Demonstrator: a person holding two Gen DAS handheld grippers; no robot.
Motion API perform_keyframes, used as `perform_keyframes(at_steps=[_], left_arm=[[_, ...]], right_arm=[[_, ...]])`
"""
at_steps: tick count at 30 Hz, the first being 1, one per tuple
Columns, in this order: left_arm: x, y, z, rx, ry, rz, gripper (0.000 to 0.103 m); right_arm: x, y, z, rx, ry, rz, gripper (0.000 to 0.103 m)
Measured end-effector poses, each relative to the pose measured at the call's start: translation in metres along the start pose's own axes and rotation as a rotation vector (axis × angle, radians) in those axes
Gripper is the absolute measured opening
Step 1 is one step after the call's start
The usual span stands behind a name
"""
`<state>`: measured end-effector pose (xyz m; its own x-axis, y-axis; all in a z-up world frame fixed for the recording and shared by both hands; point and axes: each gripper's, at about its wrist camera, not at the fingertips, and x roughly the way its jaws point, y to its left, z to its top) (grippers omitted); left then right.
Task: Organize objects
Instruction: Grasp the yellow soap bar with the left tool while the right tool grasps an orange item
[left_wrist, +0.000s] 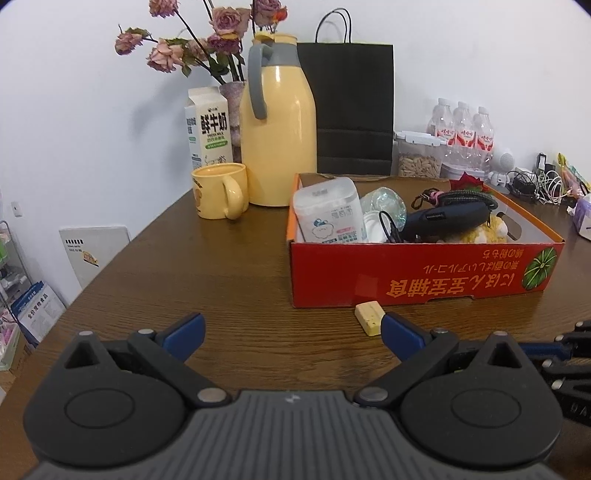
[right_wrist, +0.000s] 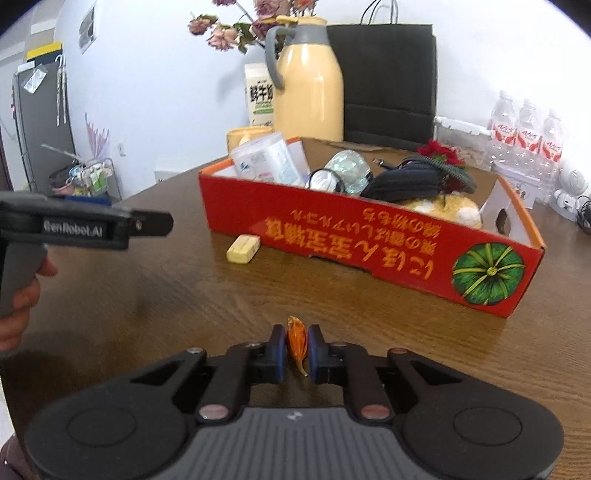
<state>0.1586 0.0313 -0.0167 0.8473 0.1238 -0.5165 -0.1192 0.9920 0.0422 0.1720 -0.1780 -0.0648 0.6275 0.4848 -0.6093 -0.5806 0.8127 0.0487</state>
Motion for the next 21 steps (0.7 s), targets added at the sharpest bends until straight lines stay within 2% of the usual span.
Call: perform_keyframes(at_steps=[8, 16, 19, 20, 21], left_arm=[[0.045, -0.029, 0.01, 0.002, 0.095, -0.028, 0.103], [0.08, -0.056, 0.014, 0.02, 0.159, -0.011, 0.101], [0.084, -0.059, 0.012, 0.017, 0.175, -0.011, 0.082], [0.083, -0.058, 0.012, 0.005, 0.175, -0.021, 0.069], [0.082, -0.057, 0.013, -0.005, 0.172, -0.032, 0.061]], right_arm=[[-0.005, -0.032, 0.007, 0.058, -0.051, -0.084, 0.012], [-0.005, -0.053, 0.006, 0.096, -0.069, -0.132, 0.012], [-0.004, -0.055, 0.005, 0.1, -0.069, -0.133, 0.012], [-0.004, -0.055, 0.005, 0.1, -0.069, -0.133, 0.012], [-0.003, -0.055, 0.005, 0.099, -0.069, -0.131, 0.012]])
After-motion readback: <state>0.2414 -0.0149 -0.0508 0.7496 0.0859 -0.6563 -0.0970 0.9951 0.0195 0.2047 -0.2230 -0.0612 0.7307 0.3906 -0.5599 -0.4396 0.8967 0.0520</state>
